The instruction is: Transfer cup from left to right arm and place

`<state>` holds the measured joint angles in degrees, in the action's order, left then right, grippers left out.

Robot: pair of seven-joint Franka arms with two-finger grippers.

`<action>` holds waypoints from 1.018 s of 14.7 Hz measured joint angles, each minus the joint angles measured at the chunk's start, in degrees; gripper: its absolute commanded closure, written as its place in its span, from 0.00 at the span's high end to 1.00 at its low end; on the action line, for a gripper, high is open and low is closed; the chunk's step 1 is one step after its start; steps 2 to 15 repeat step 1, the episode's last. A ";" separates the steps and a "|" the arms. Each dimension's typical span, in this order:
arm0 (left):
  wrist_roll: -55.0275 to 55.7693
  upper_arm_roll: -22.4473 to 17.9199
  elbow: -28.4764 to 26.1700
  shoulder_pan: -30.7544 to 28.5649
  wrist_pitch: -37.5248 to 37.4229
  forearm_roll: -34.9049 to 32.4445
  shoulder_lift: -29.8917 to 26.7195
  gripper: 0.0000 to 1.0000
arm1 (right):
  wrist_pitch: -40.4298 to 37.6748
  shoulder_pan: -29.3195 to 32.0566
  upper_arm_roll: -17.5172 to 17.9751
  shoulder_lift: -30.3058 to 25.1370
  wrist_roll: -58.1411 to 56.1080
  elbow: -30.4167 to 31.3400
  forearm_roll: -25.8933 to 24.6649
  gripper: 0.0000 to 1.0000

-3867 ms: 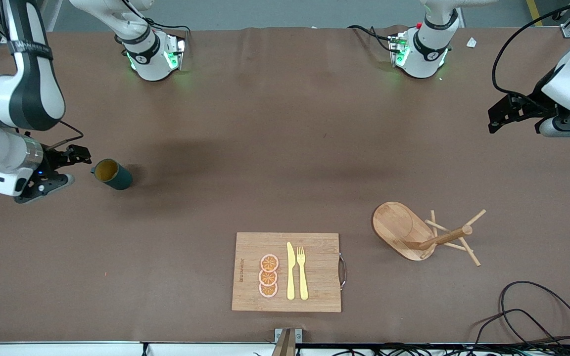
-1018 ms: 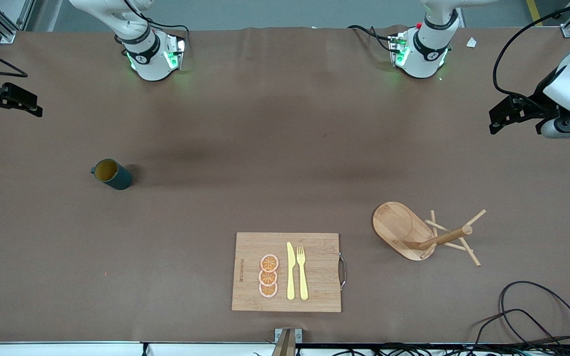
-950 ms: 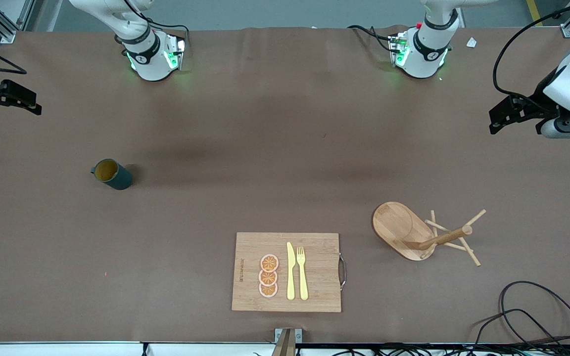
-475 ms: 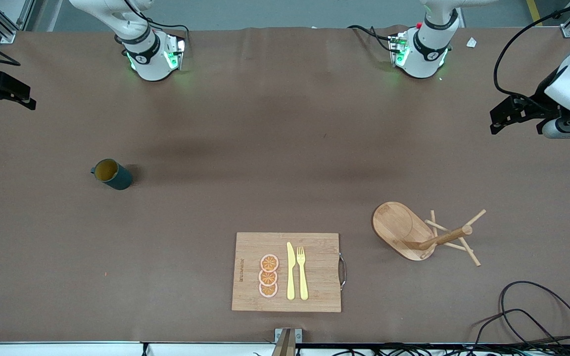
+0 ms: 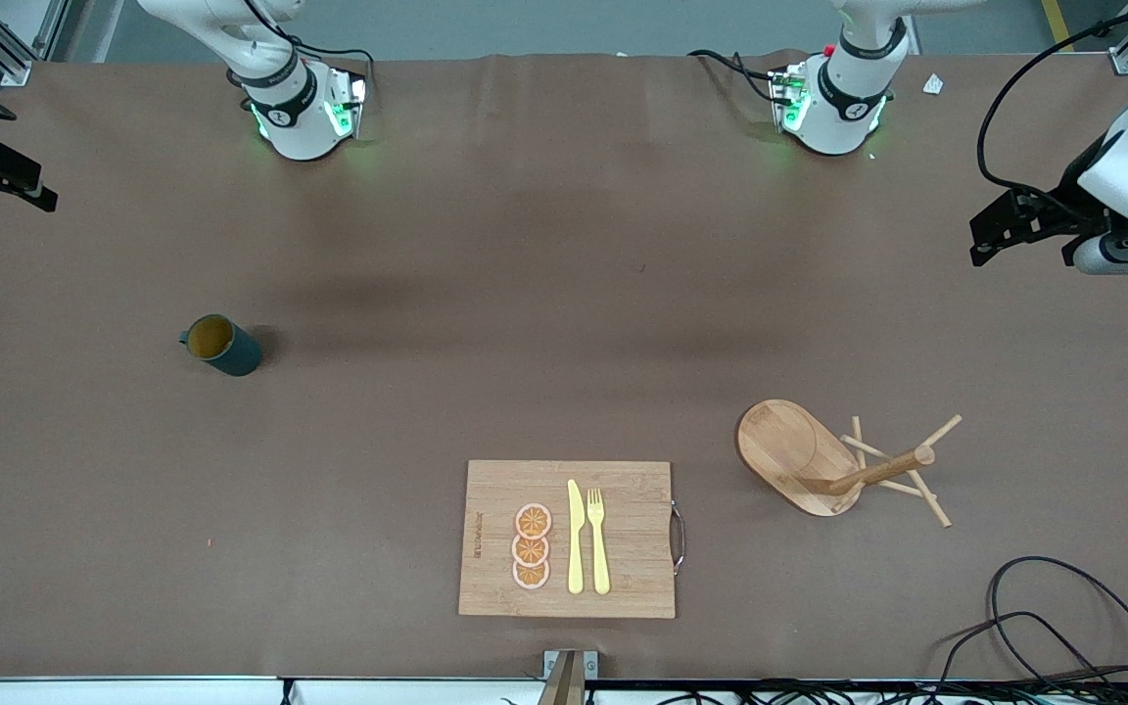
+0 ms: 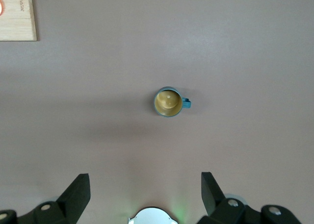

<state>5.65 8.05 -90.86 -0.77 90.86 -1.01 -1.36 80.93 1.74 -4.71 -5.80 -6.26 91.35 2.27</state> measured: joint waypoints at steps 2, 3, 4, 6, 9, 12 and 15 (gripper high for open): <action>0.00 0.00 0.00 0.00 0.00 0.00 0.00 1.00 | 0.00 0.00 0.11 0.00 0.00 0.01 -0.09 1.00; 0.00 0.00 0.00 0.00 0.00 0.00 0.00 1.00 | 0.00 0.00 0.11 0.00 0.00 0.01 -0.09 1.00; 0.00 0.00 0.00 0.00 0.00 0.00 0.00 1.00 | 0.00 0.00 0.11 0.00 0.00 0.01 -0.09 1.00; 0.00 0.00 0.00 0.00 0.00 0.00 0.00 1.00 | 0.00 0.00 0.11 0.00 0.00 0.01 -0.09 1.00; 0.00 0.00 0.00 0.00 0.00 0.00 0.00 1.00 | 0.00 0.00 0.11 0.00 0.00 0.01 -0.09 1.00; 0.00 0.00 0.00 0.00 0.00 0.00 0.00 1.00 | 0.00 0.00 0.11 0.00 0.00 0.01 -0.09 1.00; 0.00 0.00 0.00 0.00 0.00 0.00 0.00 1.00 | 0.00 0.00 0.11 0.00 0.00 0.01 -0.09 1.00</action>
